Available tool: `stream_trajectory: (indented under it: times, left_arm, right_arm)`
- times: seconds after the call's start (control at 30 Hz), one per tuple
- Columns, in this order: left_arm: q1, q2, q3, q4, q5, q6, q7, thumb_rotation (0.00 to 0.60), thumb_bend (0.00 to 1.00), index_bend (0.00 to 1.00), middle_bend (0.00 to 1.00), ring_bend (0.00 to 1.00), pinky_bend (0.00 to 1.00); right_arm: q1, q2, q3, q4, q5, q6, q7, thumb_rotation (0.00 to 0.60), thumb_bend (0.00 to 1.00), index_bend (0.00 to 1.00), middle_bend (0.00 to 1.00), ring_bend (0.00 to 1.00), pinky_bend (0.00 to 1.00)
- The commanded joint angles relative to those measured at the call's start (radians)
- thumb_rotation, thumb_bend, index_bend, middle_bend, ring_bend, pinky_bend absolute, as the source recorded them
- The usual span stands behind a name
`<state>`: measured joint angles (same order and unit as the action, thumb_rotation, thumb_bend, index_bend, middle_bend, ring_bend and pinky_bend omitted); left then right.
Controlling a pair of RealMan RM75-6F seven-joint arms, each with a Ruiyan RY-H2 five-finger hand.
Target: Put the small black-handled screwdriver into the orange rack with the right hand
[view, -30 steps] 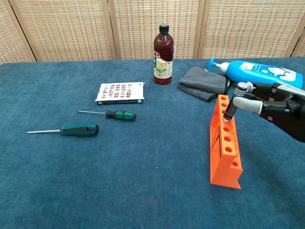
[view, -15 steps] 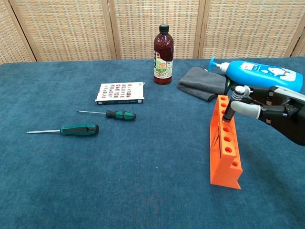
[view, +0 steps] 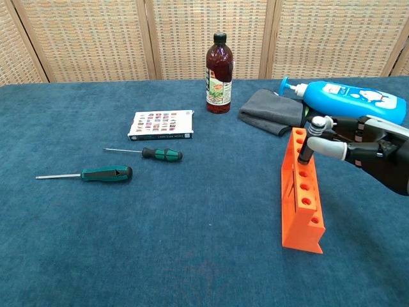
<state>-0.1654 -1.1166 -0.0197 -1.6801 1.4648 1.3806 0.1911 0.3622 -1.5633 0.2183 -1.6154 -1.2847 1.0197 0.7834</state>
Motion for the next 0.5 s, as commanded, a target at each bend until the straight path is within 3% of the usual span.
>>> stream_trajectory:
  times: [0.03, 0.5]
  left_arm:
    - [0.0, 0.0, 0.0, 0.0, 0.001, 0.001, 0.0, 0.6, 0.0, 0.0, 0.0, 0.0, 0.0]
    - [0.002, 0.001, -0.002, 0.002, 0.001, 0.006, -0.006, 0.6, 0.0, 0.0, 0.0, 0.0, 0.0]
  right_arm:
    - [0.001, 0.004, -0.003, -0.001, -0.008, -0.001, 0.004, 0.6, 0.3, 0.64, 0.01, 0.0, 0.0]
    - [0.008, 0.037, -0.02, 0.002, -0.06, -0.002, 0.048, 0.6, 0.3, 0.24, 0.0, 0.0, 0.0]
